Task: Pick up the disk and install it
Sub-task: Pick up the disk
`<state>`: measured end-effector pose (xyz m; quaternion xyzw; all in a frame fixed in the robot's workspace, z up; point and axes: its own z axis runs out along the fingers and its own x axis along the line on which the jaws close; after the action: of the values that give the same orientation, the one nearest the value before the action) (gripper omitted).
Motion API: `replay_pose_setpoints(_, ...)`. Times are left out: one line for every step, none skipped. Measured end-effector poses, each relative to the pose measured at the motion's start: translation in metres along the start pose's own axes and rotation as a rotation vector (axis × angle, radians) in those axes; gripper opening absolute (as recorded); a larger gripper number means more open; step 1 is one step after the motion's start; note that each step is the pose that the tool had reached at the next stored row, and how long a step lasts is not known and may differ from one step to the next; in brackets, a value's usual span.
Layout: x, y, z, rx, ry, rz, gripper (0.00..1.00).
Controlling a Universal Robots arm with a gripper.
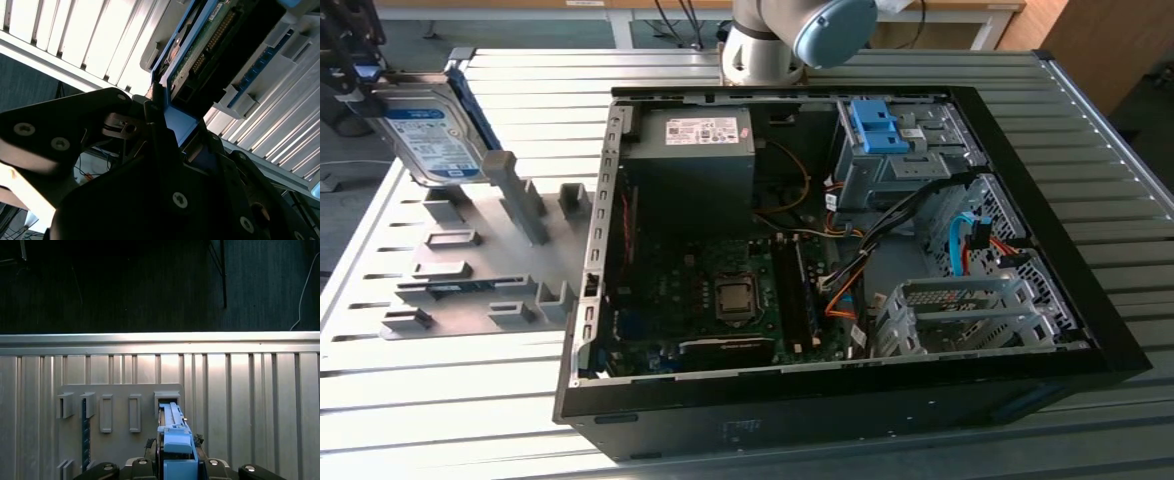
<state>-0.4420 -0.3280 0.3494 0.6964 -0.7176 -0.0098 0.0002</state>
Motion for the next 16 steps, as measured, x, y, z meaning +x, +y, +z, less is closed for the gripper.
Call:
replay_pose_setpoints(0.0000, 0.0000, -0.0005, 0.0001, 0.0000, 0.000, 0.37)
replay_pose_setpoints(0.0000, 0.0000, -0.0012, 0.0001, 0.0000, 0.000, 0.37)
replay_pose_setpoints(0.0000, 0.0000, -0.0019, 0.0001, -0.0001, 0.000, 0.37)
replay_pose_setpoints(0.0000, 0.0000, -0.0025, 0.0002, -0.0001, 0.000, 0.37)
replay_pose_setpoints(0.0000, 0.0000, -0.0031, 0.0003, -0.0001, 0.000, 0.37)
replay_pose_setpoints(-0.0001, 0.0000, -0.0035, 0.0003, -0.0001, 0.000, 0.37)
replay_pose_setpoints(-0.0001, 0.0000, -0.0040, 0.0002, -0.0001, 0.000, 0.37)
replay_pose_setpoints(-0.0001, 0.0000, -0.0046, 0.0002, -0.0001, 0.000, 0.37)
replay_pose_setpoints(-0.0001, 0.0000, -0.0053, 0.0002, -0.0001, 0.000, 0.37)
replay_pose_setpoints(-0.0001, 0.0000, -0.0062, 0.0001, 0.0000, 0.000, 0.37)
replay_pose_setpoints(-0.0001, 0.0001, -0.0070, 0.0001, 0.0000, 0.000, 0.37)
replay_pose_setpoints(-0.0001, 0.0001, -0.0076, 0.0002, -0.0001, 0.000, 0.37)
replay_pose_setpoints(-0.0001, 0.0001, -0.0083, 0.0003, -0.0001, 0.000, 0.37)
replay_pose_setpoints(-0.0001, 0.0001, -0.0090, 0.0003, -0.0001, 0.000, 0.37)
replay_pose_setpoints(-0.0002, 0.0001, -0.0099, 0.0001, 0.0000, 0.000, 0.37)
replay_pose_setpoints(-0.0002, 0.0001, -0.0106, 0.0002, -0.0001, 0.000, 0.37)
